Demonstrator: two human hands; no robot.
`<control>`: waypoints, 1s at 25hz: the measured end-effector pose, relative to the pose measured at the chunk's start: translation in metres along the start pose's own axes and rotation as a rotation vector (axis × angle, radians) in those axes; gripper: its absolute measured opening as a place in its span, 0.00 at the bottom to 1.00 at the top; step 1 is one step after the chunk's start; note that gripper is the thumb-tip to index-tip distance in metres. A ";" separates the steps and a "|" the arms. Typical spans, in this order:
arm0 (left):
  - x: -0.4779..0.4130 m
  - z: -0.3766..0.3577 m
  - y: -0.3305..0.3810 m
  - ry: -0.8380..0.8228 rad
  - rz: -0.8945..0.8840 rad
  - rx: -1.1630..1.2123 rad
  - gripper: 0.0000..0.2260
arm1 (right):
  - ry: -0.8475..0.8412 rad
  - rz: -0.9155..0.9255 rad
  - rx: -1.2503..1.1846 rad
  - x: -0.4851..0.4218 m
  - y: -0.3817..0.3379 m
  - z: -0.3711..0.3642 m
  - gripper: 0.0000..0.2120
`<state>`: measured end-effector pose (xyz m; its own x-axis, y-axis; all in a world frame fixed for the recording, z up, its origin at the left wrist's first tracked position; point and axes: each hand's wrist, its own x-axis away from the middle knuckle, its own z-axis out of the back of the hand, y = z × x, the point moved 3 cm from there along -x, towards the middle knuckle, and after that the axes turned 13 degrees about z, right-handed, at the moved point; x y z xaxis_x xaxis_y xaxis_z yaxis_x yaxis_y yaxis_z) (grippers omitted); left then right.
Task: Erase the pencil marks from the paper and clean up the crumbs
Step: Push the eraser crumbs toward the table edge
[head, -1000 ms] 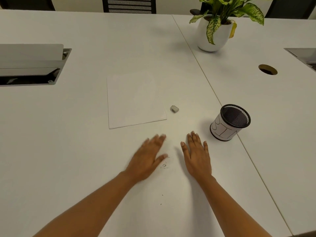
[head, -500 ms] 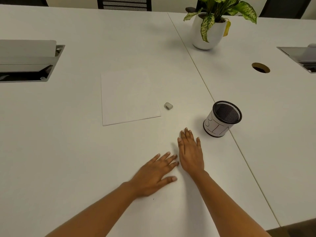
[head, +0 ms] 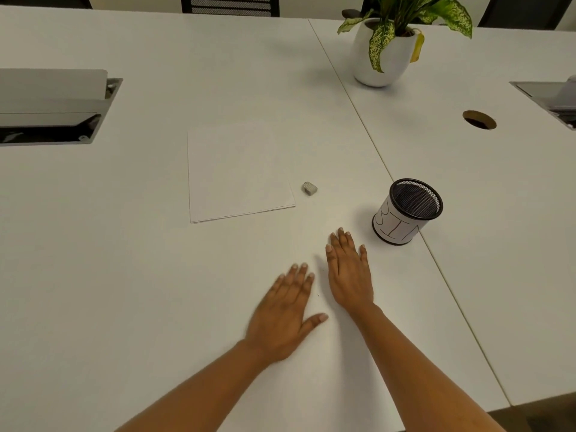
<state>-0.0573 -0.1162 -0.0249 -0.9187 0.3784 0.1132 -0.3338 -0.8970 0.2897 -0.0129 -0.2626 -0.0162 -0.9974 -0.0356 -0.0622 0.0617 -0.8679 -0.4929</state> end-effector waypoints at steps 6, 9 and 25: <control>0.010 0.013 -0.001 -0.051 -0.041 0.309 0.36 | 0.010 0.010 -0.037 0.000 0.000 0.001 0.23; 0.003 0.016 -0.031 0.094 0.153 0.147 0.41 | 0.001 0.003 -0.058 0.001 -0.001 0.002 0.21; 0.022 -0.005 0.015 0.180 0.260 0.159 0.32 | 0.050 -0.005 -0.178 0.002 0.002 0.003 0.21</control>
<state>-0.0836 -0.1226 -0.0224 -0.9958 0.0830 0.0374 -0.0598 -0.9059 0.4192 -0.0151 -0.2660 -0.0145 -0.9950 -0.0034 -0.1001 0.0669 -0.7664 -0.6389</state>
